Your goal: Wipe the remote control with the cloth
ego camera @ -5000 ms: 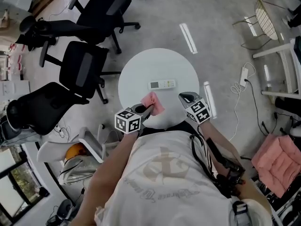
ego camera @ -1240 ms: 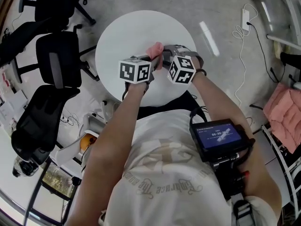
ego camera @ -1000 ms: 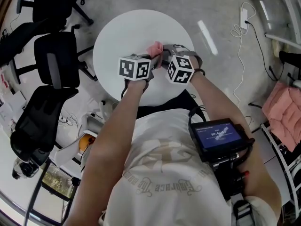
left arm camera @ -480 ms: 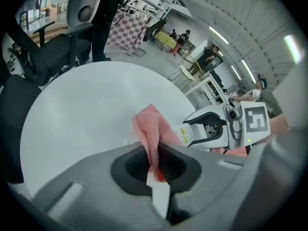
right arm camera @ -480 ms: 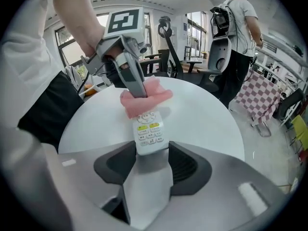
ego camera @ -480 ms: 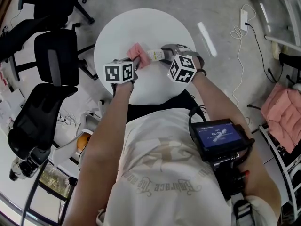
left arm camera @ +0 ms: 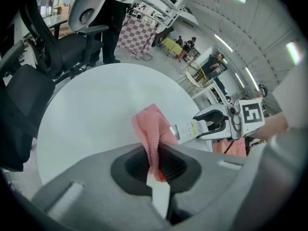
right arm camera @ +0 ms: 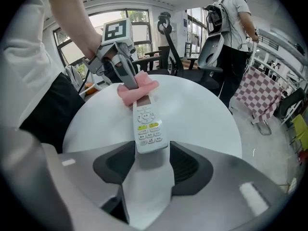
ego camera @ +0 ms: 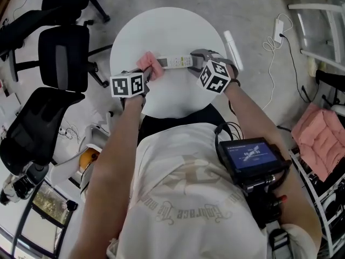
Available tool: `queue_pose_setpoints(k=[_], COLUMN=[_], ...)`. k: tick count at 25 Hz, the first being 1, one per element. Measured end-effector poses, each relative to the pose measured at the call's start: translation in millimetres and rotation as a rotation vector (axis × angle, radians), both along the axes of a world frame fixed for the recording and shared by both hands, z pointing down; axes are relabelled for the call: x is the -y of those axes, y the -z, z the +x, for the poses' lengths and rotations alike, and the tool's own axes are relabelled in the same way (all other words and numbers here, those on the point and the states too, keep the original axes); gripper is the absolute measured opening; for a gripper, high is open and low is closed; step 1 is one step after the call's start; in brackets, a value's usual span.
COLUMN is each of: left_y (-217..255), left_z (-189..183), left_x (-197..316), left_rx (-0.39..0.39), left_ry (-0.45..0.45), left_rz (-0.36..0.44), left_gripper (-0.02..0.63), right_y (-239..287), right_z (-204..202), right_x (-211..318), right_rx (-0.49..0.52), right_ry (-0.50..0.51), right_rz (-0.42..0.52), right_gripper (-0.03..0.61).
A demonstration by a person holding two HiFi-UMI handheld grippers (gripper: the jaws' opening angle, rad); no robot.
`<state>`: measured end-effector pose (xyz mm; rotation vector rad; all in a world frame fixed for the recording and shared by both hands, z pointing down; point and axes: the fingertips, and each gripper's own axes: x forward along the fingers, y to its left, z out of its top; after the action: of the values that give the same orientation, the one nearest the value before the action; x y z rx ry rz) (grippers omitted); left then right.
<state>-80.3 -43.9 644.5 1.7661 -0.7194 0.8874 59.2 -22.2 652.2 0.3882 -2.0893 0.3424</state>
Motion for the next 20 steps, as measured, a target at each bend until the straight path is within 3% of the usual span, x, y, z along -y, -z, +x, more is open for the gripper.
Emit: queue_pose_setpoints(k=[4, 9, 13, 20], left_y=[2, 20, 31, 36], left_z=[-10, -25, -37, -60], left_x=[-6, -24, -39, -58], left_rx=[-0.035, -0.088, -0.103, -0.163], left_ry=[0.070, 0.136, 0.191, 0.252], left_rz=[0.000, 0.030, 0.047, 0.054], left_gripper=[0.018, 0.018, 0.018, 0.018], right_y=[11, 17, 6, -5], right_z=[1, -26, -37, -45], right_x=[3, -2, -2, 6], right_rx=[-0.020, -0.078, -0.196, -0.361], right_ry=[0.017, 0.134, 0.220, 0.249], right_rz=[0.021, 0.036, 0.026, -0.016], right_gripper=[0.249, 0.252, 0.264, 0.249])
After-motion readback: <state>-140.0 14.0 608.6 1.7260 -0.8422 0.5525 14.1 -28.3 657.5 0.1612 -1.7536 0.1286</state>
